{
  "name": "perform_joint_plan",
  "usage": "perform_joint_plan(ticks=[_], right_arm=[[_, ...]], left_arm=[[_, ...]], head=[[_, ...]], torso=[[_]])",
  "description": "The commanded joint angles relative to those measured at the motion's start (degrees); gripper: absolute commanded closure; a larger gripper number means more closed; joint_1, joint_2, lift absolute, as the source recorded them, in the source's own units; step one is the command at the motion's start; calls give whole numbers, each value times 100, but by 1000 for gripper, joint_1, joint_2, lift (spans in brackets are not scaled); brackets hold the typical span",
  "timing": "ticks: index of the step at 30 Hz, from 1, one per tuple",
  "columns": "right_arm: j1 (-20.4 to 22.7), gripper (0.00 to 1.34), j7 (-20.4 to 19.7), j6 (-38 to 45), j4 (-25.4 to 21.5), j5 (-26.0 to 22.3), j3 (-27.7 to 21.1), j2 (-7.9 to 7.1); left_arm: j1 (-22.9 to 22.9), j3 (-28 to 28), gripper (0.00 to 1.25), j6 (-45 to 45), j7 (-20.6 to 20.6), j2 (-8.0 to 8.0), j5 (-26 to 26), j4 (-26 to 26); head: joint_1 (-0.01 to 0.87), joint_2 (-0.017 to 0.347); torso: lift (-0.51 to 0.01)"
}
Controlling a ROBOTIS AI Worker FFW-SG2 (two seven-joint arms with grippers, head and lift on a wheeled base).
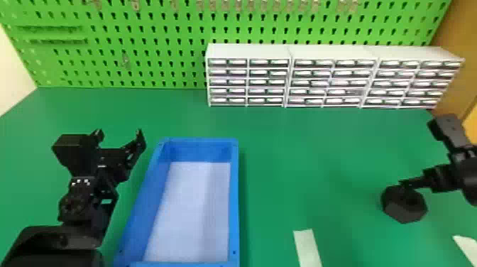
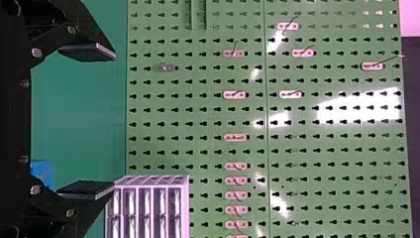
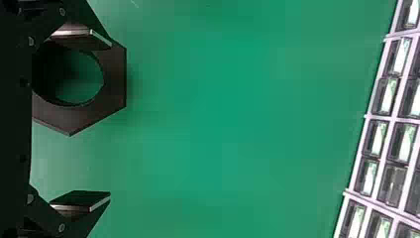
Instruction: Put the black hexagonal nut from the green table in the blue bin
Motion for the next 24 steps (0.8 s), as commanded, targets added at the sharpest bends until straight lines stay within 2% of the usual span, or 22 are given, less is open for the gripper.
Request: perform_joint_plan(ticks=[1,24], right_arm=[[12,219,0,-129,138,6,2,-8],[-41,225,-53,-560,850,6,-192,1]], left_arm=[[9,0,334,0,0,0,0,0],[9,0,334,0,0,0,0,0]], head=[[686,52],[686,52]], torso=[[-97],[-97]])
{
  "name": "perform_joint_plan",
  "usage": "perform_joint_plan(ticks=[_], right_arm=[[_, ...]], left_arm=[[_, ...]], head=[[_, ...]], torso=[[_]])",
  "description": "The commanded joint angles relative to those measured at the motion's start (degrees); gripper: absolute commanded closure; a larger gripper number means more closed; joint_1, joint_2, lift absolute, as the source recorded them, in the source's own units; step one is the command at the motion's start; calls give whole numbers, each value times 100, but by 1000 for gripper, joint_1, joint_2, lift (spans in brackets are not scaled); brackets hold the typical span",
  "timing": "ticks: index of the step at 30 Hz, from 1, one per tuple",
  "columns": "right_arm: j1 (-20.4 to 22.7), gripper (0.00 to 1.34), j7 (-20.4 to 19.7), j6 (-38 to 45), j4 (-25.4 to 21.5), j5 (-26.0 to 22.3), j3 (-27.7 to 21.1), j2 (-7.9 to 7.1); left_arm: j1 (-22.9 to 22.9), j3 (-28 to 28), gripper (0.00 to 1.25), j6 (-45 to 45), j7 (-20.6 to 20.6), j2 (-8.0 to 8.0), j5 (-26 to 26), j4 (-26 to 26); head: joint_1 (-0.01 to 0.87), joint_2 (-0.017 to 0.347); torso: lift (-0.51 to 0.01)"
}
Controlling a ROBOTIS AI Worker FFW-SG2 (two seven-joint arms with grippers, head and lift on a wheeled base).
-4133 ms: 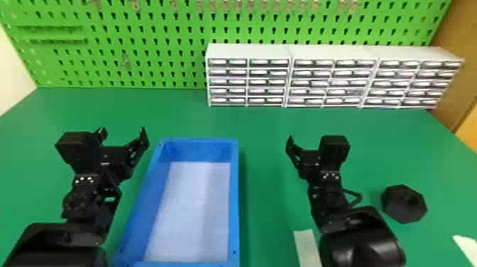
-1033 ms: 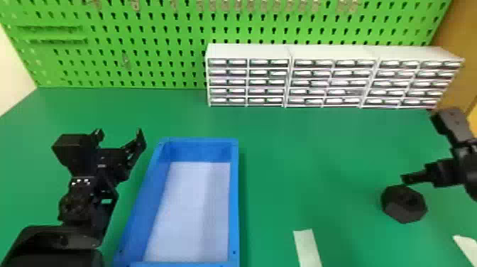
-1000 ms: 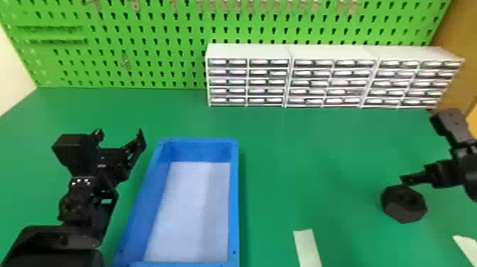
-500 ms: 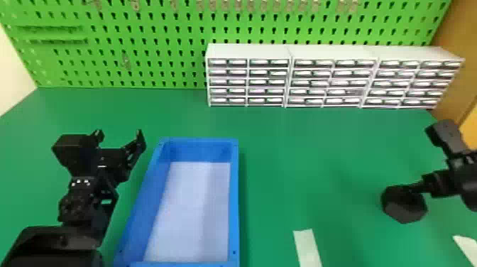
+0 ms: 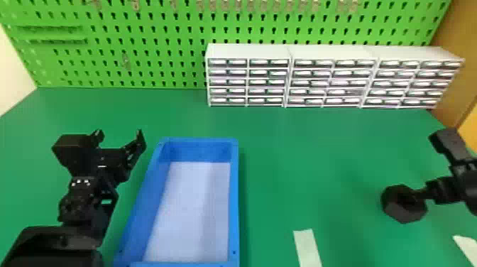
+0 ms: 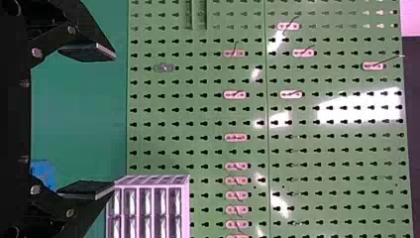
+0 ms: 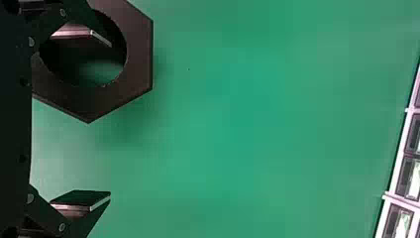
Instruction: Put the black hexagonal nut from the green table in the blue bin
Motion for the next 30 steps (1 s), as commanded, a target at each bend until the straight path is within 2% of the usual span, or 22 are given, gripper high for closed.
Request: perform_joint_plan(ticks=[1,8,12,19,23,30], right_arm=[[-16,225,-49,-60,102,-25,-21,15],[-60,228,-163,-148,251,-148,-39,33],[-69,282,-181,-157,269,-148,-21,42],[-77,556,-181,-157,304,-148,32,42],[-77,611,-181,-130,304,-122,76,51],[-69,909,-172,-87,304,-113,128,42]], left_arm=[[0,0,334,0,0,-8,0,0],[0,0,334,0,0,1,0,0],[0,0,334,0,0,1,0,0],[0,0,334,0,0,-8,0,0],[0,0,334,0,0,-8,0,0],[0,0,334,0,0,1,0,0]], head=[[686,52],[686,52],[686,52],[686,52],[686,52],[686,52]], torso=[[-97],[-97],[-97],[-97],[-97],[-97]])
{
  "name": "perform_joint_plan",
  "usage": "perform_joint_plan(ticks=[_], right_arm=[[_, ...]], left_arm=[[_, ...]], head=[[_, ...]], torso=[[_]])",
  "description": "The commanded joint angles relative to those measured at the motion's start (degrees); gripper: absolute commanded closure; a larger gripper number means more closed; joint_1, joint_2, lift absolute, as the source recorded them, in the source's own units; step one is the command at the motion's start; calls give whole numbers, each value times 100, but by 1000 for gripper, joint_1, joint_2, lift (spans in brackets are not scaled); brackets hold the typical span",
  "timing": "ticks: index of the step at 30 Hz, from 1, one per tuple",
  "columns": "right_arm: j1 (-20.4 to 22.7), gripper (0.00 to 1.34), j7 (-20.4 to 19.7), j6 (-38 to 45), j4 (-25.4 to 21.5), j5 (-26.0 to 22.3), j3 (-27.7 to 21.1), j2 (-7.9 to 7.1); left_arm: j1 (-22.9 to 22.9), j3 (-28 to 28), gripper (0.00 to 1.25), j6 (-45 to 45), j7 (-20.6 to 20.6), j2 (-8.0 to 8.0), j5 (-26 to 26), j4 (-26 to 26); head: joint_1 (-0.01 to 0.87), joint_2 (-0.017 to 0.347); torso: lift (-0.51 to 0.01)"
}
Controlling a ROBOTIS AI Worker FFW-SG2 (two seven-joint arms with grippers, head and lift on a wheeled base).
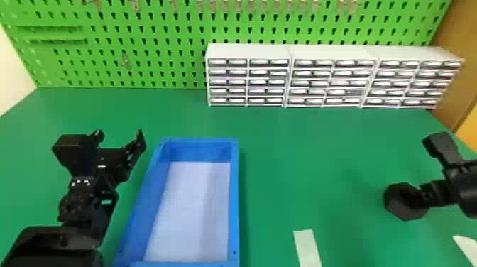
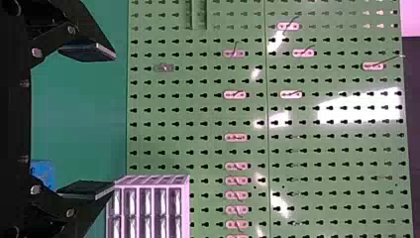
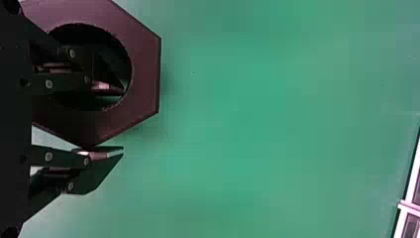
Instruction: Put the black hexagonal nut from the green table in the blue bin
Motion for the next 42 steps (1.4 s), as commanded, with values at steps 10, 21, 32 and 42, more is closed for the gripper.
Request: perform_joint_plan(ticks=[10,21,32,42], right_arm=[[-19,1021,129,41,-44,84,103,-8],[-186,1021,1043,550,-580,989,261,-96],[-432,1021,1773,928,-1142,1613,437,-149],[-740,1021,1852,1069,-1942,1446,736,-52]], left_arm=[[9,7,334,0,0,2,0,0],[9,16,334,0,0,2,0,0],[9,16,334,0,0,2,0,0],[9,25,334,0,0,2,0,0]], head=[[686,52],[686,52],[686,52],[686,52]], torso=[[-97],[-97],[-97],[-97]])
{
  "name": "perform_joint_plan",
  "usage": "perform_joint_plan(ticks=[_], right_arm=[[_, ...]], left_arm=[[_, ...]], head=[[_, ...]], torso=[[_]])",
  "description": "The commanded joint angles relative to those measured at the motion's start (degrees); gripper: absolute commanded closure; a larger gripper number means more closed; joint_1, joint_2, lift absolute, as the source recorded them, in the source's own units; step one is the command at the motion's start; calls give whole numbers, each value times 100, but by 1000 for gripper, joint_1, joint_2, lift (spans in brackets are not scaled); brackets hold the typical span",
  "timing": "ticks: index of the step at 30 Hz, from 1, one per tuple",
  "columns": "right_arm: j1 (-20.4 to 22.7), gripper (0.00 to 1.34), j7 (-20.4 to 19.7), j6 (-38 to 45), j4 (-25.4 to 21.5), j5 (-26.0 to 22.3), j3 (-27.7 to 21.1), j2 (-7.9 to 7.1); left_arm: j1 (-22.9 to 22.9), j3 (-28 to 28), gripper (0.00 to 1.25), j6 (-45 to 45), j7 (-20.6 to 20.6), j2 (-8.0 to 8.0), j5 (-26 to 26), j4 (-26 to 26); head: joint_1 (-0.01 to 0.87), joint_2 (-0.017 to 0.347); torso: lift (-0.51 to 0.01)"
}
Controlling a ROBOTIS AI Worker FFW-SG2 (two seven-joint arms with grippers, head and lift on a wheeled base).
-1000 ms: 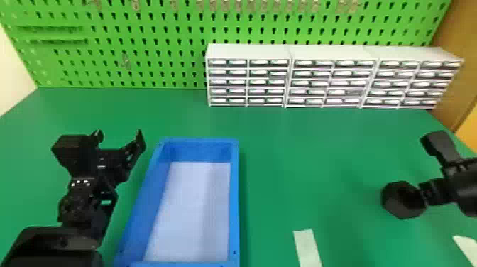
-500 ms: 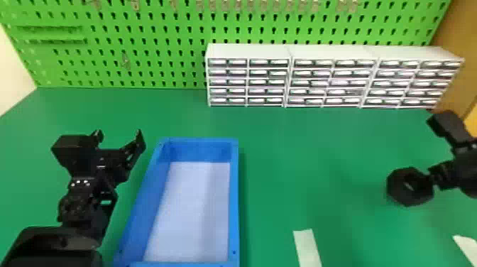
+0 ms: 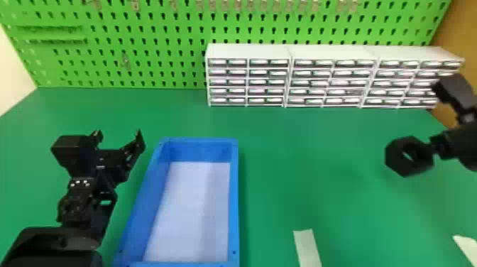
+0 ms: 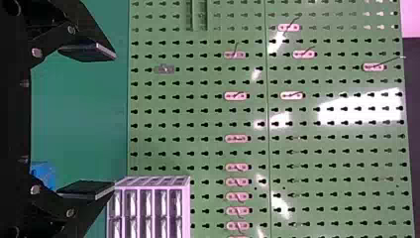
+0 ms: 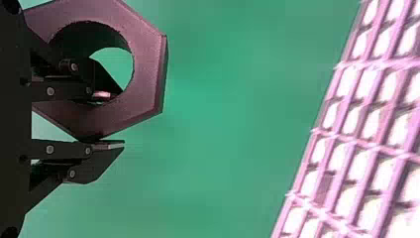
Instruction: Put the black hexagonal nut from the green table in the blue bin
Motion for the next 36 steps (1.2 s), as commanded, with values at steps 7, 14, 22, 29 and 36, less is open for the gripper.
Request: perform_joint_plan(ticks=[7,14,22,29,36], right_arm=[[-448,1021,5,15,-734,-300,481,311],[-659,1021,-4,-73,-980,-722,727,531],[-773,1024,-162,-205,-1314,-1495,894,803],[-896,1024,-452,-398,-1323,-2198,1149,1076],[-1028,1026,-777,-618,-1077,-2629,1492,1445]], left_arm=[[5,2,334,0,0,0,0,0],[5,2,334,0,0,0,9,0],[31,37,334,0,0,0,18,-9],[13,28,334,0,0,-9,18,-9],[22,37,334,0,0,0,18,-9]], head=[[686,52],[686,52],[686,52],[686,52],[686,52]], torso=[[-97],[-97],[-97],[-97],[-97]])
